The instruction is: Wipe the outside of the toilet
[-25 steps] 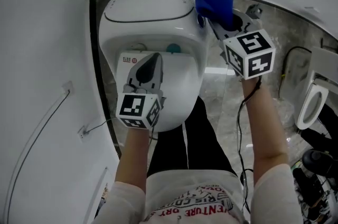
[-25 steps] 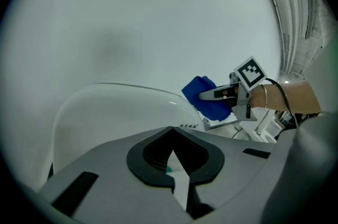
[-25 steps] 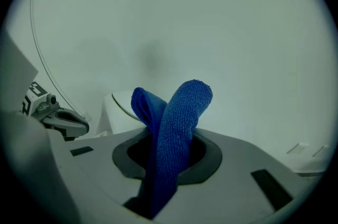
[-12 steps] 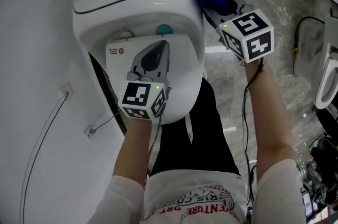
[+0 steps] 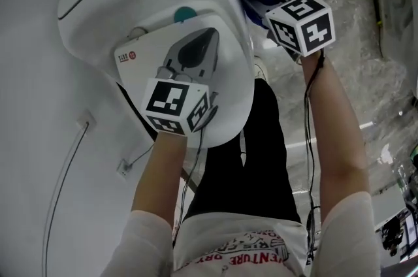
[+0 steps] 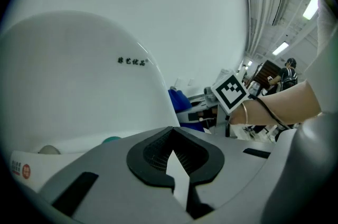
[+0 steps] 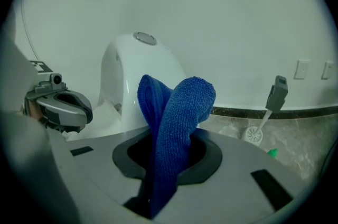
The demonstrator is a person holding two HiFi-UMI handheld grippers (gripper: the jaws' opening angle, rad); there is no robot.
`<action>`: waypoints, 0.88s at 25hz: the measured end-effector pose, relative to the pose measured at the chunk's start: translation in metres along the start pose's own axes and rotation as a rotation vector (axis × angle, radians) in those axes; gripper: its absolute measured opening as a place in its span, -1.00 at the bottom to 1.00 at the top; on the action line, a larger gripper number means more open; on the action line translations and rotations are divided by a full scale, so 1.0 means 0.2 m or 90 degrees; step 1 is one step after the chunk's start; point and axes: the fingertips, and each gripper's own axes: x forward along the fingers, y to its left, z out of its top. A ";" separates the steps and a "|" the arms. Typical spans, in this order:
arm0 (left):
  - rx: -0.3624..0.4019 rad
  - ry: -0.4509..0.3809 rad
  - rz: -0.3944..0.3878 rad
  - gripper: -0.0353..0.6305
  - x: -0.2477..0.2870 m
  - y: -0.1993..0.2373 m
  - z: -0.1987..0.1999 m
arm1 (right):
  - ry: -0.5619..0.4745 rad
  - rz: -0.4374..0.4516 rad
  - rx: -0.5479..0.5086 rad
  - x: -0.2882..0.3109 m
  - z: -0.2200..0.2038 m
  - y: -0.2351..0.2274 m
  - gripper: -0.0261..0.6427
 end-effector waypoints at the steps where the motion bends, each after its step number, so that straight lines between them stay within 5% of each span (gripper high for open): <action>1: 0.004 0.005 -0.005 -0.88 0.01 -0.02 -0.03 | 0.003 -0.002 0.004 0.00 -0.06 0.02 -0.71; 12: 0.036 0.024 -0.101 -0.88 -0.08 -0.34 -0.30 | 0.054 -0.027 0.053 -0.07 -0.67 0.22 -0.71; 22: 0.040 0.015 -0.103 -0.88 -0.28 -0.55 -0.54 | 0.086 -0.014 0.033 -0.22 -1.04 0.54 -0.71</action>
